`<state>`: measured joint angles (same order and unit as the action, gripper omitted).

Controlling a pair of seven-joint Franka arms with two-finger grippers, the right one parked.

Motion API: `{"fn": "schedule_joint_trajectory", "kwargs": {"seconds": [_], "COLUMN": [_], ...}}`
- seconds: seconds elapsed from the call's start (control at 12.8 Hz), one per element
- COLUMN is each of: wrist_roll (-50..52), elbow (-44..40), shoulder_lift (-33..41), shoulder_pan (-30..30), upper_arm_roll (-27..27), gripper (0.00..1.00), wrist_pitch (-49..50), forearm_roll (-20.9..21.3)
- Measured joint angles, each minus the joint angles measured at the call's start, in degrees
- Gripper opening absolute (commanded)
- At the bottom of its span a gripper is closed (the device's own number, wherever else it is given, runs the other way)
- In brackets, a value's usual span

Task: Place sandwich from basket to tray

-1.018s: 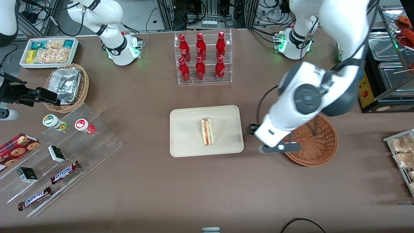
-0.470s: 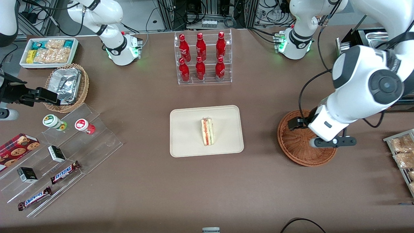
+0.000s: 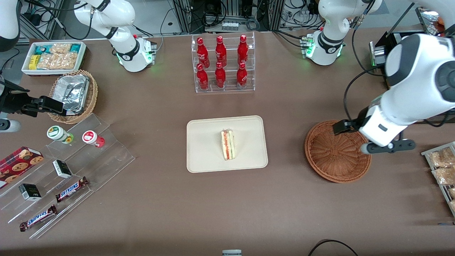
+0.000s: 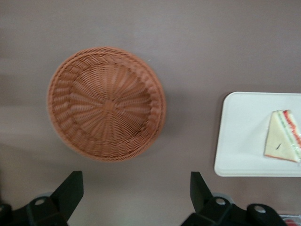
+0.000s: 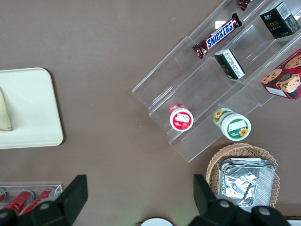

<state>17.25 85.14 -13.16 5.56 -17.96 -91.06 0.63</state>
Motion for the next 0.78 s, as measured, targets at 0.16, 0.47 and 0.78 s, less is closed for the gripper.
{"fn": "schedule_joint_trajectory", "kwargs": {"seconds": [0.16,0.47,0.78], "wrist_roll": [-3.16,-7.21,-9.48], "elbow": [0.06,0.15,0.18], "shoulder_lift": [1.54,5.67,9.57], "shoulder_pan": [-0.37,-4.84,-10.35], "upper_arm_roll": [2.59,9.96,18.27], "gripper": [1.0,1.0,1.0], "wrist_pitch": [2.84,8.65,13.35], "forearm_roll": [-0.01,-0.05,-0.17]}}
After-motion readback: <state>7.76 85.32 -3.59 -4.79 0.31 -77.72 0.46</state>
